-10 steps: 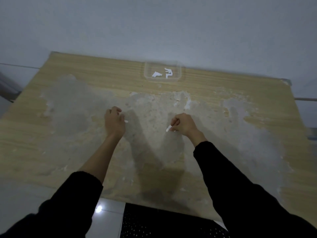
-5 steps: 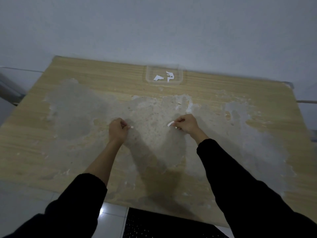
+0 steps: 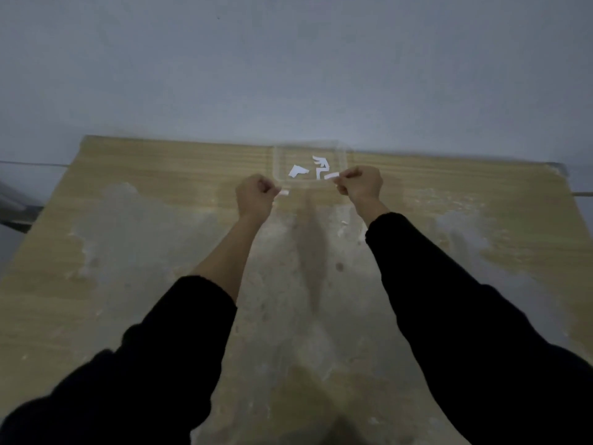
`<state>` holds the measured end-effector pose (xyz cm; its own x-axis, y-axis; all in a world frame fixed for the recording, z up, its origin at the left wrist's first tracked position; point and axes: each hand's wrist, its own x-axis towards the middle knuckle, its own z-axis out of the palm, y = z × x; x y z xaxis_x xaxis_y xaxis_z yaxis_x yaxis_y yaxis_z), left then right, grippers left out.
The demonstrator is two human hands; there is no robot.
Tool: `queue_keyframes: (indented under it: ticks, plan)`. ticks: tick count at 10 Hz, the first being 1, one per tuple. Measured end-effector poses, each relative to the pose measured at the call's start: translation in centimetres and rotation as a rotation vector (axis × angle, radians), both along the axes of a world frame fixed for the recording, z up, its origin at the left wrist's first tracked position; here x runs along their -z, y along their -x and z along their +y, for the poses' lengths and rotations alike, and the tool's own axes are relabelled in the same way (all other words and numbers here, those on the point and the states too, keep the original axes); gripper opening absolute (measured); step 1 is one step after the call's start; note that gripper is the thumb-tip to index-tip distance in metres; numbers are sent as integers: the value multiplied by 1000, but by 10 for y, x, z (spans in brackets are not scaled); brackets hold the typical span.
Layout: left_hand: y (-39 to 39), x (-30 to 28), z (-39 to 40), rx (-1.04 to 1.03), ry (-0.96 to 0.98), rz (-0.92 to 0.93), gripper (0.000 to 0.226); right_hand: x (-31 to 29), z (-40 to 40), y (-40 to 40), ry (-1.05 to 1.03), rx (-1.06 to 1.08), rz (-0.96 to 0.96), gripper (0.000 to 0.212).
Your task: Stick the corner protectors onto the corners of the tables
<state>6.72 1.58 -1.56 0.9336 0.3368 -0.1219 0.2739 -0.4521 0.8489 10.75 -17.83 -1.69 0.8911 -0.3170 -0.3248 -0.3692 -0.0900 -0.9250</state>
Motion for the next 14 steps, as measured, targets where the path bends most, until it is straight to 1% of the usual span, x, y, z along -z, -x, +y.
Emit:
queue_keyframes:
  ticks: [1,2,3,4,5,6,7,8,10,11,12,13,14]
  plan:
    - [-53,-2,-11,3,110,-24,35,1,7,-29,50,-12,-7,41]
    - [-88,4,-18,33,122,-19,37,9,12,-50,91,-34,-11,41]
    - [-112,13,-22,68,122,17,35,14,17,-65,125,-29,-9,41]
    - [-125,22,-23,129,123,26,16,19,16,-75,204,-16,-58,28]
    - [-128,22,-19,96,-92,-56,15,21,12,-76,307,60,-127,6]
    - [-125,18,-11,-12,-333,-2,25,26,5,-75,442,132,-54,19]
    - [-127,25,-7,-14,-346,165,33,32,2,-74,467,104,67,22]
    - [-132,32,-8,-16,-320,168,30,36,3,-73,494,75,85,17]
    - [-139,22,-16,-13,-228,99,34,34,2,-69,486,92,44,17]
    - [-134,19,-11,37,-167,139,39,29,3,-65,476,84,56,17]
    - [-129,16,-5,94,-158,148,45,25,2,-60,479,60,88,23]
    - [-115,1,-1,111,-207,107,46,7,0,-45,580,14,124,28]
    - [-104,-16,0,138,-270,68,43,-12,-2,-31,680,-56,93,29]
